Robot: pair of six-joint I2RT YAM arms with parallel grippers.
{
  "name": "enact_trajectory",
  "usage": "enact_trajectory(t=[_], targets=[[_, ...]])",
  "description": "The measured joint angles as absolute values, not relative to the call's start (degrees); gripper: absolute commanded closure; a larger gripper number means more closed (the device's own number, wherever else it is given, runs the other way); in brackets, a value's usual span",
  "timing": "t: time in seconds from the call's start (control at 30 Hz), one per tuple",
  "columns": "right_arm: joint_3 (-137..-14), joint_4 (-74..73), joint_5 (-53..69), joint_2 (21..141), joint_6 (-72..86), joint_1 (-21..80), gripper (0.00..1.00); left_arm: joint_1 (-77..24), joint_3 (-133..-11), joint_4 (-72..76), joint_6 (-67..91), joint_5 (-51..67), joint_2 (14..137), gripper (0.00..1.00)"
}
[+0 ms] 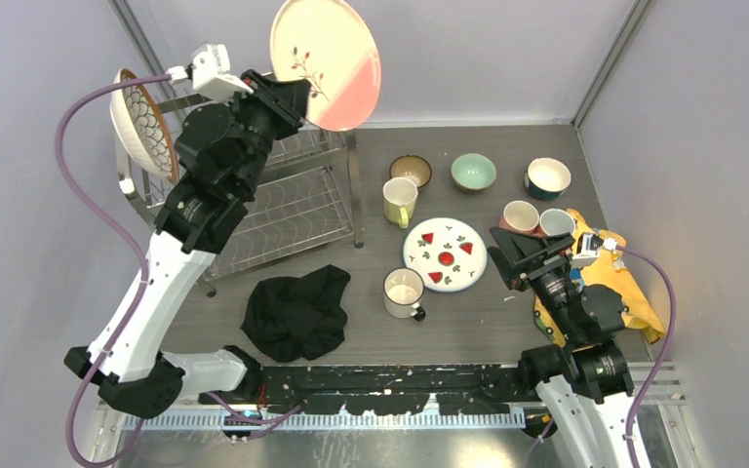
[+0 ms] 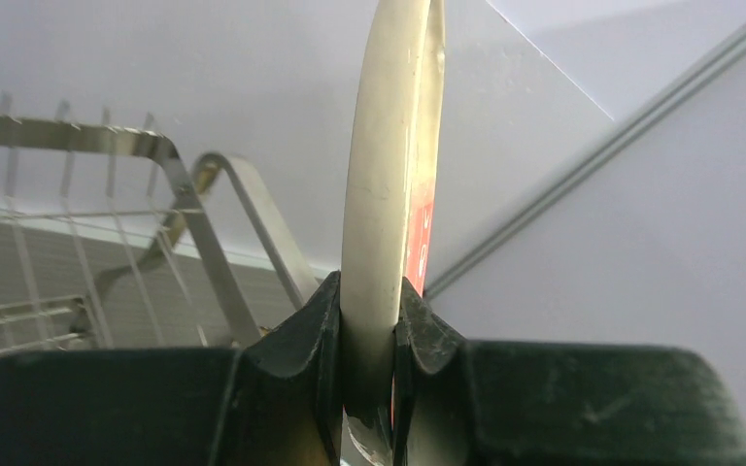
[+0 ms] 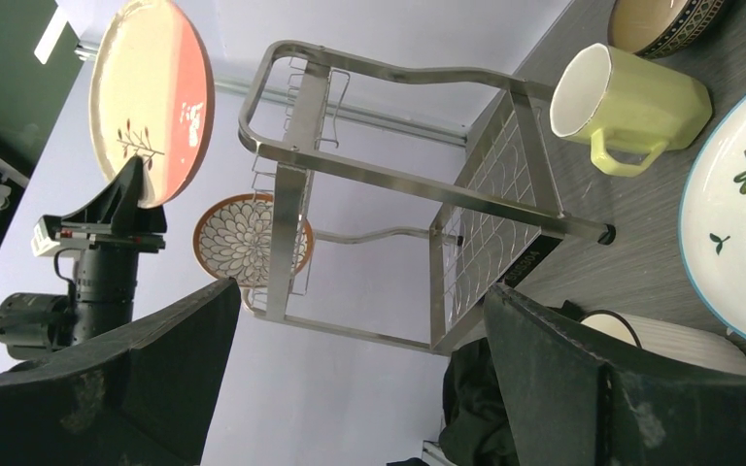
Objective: Load the mixed dishes into the dish rack
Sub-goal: Insert the plate into the dish rack.
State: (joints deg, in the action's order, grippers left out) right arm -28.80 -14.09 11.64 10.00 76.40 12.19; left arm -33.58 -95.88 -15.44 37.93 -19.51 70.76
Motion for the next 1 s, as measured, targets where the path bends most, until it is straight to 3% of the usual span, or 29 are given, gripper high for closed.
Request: enact_trajectory(t=[1.0], targets=[[-28.1,-14.7,11.6,9.8,76.4,12.2,0.00,-33.4,-97.9,-7.9,-7.2,-45.5,66.7,1.00]])
